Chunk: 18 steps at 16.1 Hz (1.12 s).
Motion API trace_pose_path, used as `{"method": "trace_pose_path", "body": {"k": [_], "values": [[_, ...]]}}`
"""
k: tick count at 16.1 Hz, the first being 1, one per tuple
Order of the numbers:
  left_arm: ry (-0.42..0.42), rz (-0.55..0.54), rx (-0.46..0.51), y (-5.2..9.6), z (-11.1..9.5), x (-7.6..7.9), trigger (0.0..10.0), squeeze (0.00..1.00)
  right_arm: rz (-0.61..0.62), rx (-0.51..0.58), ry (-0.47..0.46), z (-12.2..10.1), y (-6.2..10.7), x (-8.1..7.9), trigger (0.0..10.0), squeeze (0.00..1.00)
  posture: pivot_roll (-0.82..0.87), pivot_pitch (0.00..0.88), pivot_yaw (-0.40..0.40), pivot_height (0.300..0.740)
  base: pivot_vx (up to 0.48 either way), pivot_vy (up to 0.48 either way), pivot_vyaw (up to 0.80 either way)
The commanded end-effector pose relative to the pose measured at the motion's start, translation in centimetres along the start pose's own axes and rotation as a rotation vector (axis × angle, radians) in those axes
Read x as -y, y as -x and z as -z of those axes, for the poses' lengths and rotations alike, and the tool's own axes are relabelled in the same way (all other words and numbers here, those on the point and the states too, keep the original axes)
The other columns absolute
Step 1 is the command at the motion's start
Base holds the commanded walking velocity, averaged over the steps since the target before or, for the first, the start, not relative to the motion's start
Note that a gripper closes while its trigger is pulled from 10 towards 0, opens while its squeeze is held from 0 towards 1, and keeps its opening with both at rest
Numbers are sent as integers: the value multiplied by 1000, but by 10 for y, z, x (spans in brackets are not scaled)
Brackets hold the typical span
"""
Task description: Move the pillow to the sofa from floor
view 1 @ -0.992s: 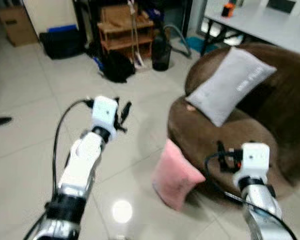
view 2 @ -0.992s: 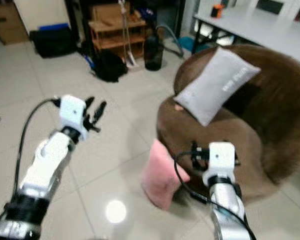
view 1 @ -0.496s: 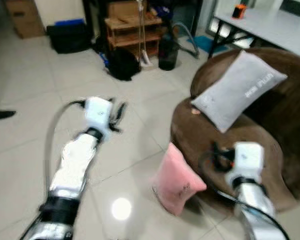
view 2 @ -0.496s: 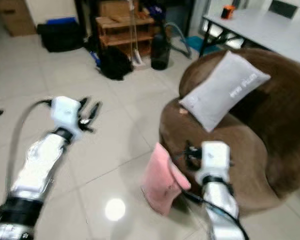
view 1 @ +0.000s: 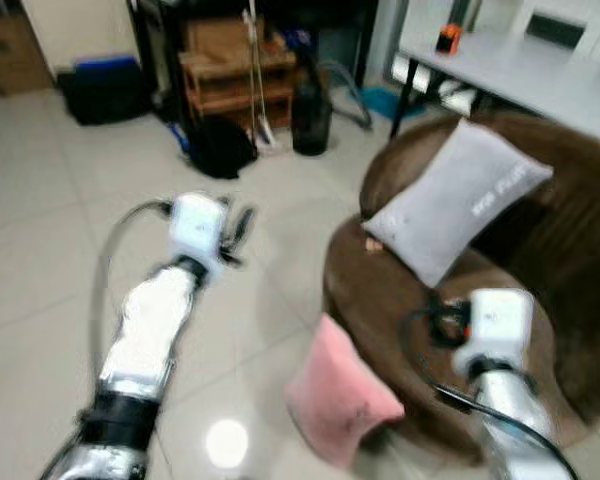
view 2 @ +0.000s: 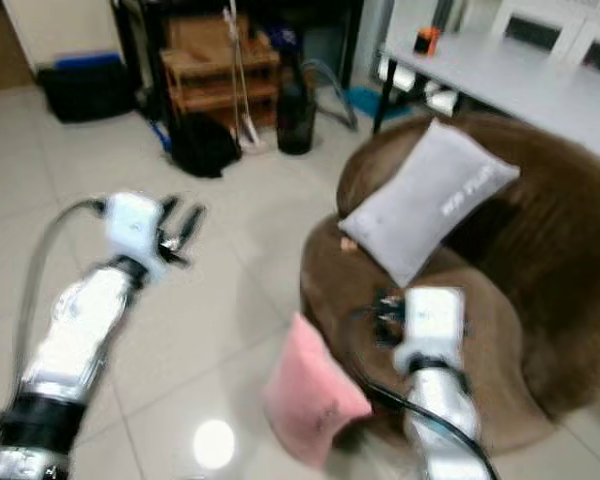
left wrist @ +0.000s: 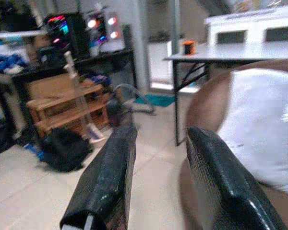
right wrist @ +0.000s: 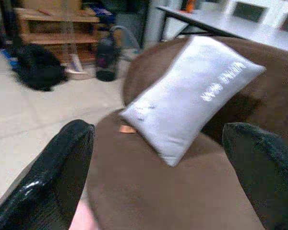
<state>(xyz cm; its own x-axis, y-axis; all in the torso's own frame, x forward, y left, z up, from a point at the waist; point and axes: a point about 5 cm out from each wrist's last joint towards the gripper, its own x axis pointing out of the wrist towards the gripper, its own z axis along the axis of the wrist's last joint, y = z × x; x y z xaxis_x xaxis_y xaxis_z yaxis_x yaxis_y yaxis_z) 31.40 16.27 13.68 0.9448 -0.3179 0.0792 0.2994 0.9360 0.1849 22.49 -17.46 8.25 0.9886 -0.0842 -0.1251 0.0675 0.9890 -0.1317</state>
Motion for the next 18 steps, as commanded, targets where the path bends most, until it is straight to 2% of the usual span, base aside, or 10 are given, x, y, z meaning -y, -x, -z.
{"method": "trace_pose_path", "body": {"k": [1, 2, 5, 8, 14, 18], "values": [[6, 31, 29, -5, -6, 10, 10000, 0, 22, 7, 14, -2, 0, 10, 10000, 0, 50, 0, -14, 740, 330, 0, 0], [18, 45, 20, -3, -4, 12, 10000, 0, -3, -1, -27, -1, 1, 8, 10000, 0, 52, 0, -15, 740, 0, 0, 0], [-17, 88, 3, 2, 2, 14, 10000, 0, -75, -44, -13, 5, 3, 2, 10000, 0, 53, 0, -16, 735, 0, 0, 0], [-35, 128, 13, 13, 7, 14, 10000, 0, -91, -27, -51, 4, 4, 3, 10000, 0, 55, 0, -18, 700, 0, 0, 0], [6, 128, -21, 17, 13, 13, 10000, 0, -103, -43, -33, 10, 4, 6, 10000, 0, 58, 0, -21, 640, 0, 0, 0], [-9, 127, -31, 19, 16, 11, 10000, 0, -108, -39, -29, 9, 3, 6, 10000, 0, 60, 0, -24, 600, 0, 0, 0]]}}
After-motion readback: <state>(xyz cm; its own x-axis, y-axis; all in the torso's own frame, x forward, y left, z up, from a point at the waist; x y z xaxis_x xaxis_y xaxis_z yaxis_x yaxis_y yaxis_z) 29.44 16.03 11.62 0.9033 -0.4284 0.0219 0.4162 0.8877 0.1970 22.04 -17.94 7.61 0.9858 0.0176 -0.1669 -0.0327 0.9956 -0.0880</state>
